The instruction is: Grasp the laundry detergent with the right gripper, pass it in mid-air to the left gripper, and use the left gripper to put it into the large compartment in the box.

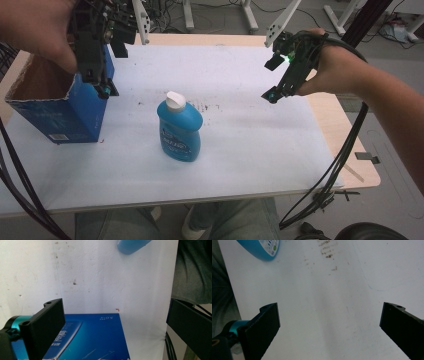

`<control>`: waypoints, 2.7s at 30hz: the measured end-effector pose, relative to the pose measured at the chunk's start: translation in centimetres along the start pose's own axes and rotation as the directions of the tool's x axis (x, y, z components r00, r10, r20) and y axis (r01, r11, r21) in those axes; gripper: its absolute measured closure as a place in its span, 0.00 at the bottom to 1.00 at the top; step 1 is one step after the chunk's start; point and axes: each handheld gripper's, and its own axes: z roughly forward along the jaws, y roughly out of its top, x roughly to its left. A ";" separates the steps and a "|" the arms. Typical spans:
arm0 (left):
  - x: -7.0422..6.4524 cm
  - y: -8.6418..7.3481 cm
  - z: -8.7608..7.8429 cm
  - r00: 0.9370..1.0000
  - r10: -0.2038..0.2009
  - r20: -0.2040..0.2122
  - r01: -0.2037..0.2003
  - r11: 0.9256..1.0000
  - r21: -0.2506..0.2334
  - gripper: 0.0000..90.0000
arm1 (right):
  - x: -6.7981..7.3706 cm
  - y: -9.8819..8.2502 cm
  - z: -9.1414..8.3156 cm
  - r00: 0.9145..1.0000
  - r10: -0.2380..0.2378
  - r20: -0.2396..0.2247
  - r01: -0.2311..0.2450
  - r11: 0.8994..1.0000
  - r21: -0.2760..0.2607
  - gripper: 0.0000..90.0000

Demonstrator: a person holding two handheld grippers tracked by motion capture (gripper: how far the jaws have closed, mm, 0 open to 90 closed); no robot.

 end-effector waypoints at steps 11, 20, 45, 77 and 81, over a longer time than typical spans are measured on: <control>-0.4 -0.4 -0.2 1.000 0.003 -0.006 -0.003 1.000 -0.013 0.02 | 3.2 -1.4 1.1 0.999 0.034 -0.032 -0.038 0.990 -0.139 0.01; -0.5 -0.9 -0.5 1.000 0.013 -0.012 -0.013 1.000 -0.028 0.02 | 5.4 -2.1 3.0 0.997 0.050 -0.054 -0.059 0.982 -0.181 0.01; -1.0 -1.3 -0.7 0.999 0.022 -0.026 -0.023 0.999 -0.042 0.02 | 10.1 -1.8 6.8 0.992 0.089 -0.093 -0.118 0.922 -0.369 0.01; -1.3 -1.7 -0.3 0.999 0.028 -0.020 -0.029 0.999 -0.042 0.02 | 12.2 0.2 14.1 0.973 0.167 -0.157 -0.224 0.833 -0.505 0.01; -1.4 -1.7 -0.2 0.999 0.027 -0.020 -0.028 0.999 -0.044 0.02 | 12.2 0.8 14.6 0.972 0.171 -0.161 -0.231 0.820 -0.524 0.01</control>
